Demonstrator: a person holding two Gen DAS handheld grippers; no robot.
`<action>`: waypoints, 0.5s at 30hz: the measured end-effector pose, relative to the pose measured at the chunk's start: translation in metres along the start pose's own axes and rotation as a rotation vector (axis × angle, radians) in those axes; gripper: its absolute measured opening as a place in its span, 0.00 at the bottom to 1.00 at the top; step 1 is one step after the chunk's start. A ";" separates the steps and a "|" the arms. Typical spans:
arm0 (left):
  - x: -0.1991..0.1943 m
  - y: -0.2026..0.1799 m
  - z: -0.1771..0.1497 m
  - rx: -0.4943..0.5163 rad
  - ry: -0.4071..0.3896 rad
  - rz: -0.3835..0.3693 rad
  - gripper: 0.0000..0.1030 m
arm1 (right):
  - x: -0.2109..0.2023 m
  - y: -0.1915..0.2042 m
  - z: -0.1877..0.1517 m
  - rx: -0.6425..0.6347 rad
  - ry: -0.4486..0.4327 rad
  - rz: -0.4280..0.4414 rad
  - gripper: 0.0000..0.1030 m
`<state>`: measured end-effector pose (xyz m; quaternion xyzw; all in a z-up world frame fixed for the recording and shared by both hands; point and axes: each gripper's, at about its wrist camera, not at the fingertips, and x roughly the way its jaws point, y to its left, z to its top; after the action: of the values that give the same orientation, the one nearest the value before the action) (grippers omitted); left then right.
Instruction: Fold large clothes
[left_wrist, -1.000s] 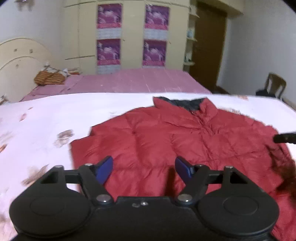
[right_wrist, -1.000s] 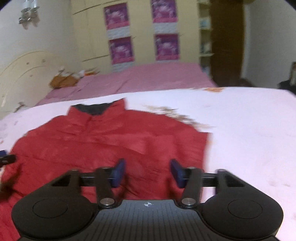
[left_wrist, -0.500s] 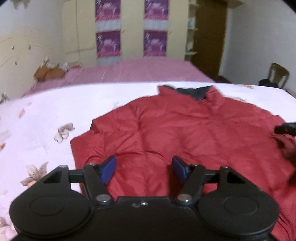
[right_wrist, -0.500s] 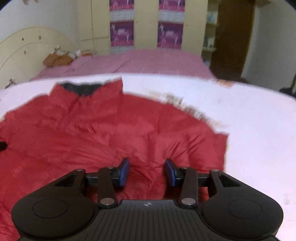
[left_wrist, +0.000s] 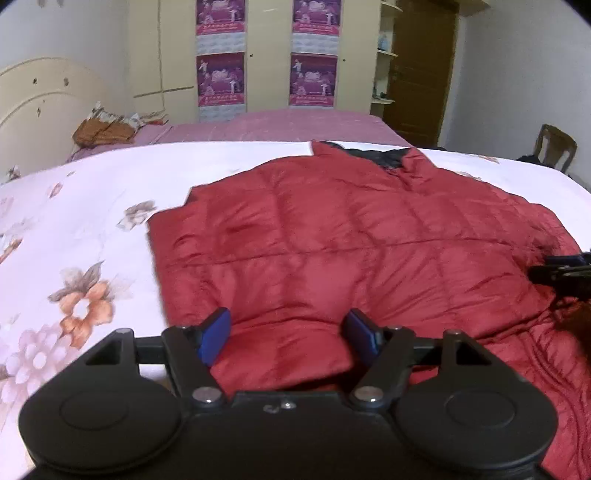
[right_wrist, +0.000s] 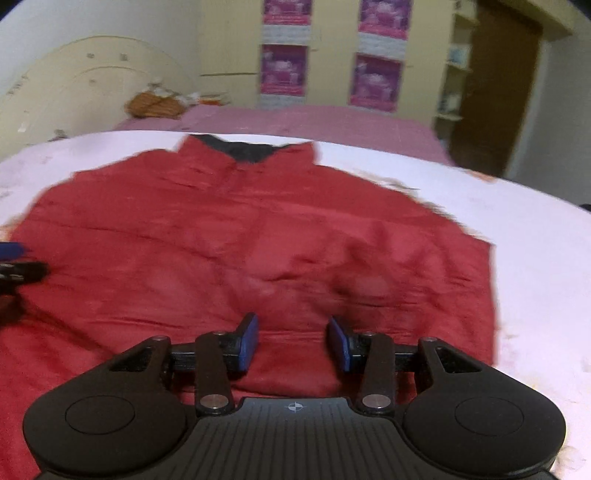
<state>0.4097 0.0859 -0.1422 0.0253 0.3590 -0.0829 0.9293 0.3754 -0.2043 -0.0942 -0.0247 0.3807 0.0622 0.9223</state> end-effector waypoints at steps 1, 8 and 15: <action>-0.001 0.004 -0.001 -0.001 0.000 0.000 0.68 | 0.000 -0.006 -0.001 0.016 0.002 -0.006 0.40; -0.001 0.011 -0.001 0.021 0.013 -0.009 0.67 | 0.000 -0.011 -0.002 -0.019 0.019 -0.044 0.40; -0.027 0.006 -0.006 0.104 -0.026 0.083 1.00 | -0.038 -0.016 0.003 -0.009 -0.017 -0.080 0.78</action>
<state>0.3876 0.0959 -0.1285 0.0874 0.3408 -0.0630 0.9339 0.3526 -0.2240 -0.0653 -0.0434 0.3713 0.0273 0.9271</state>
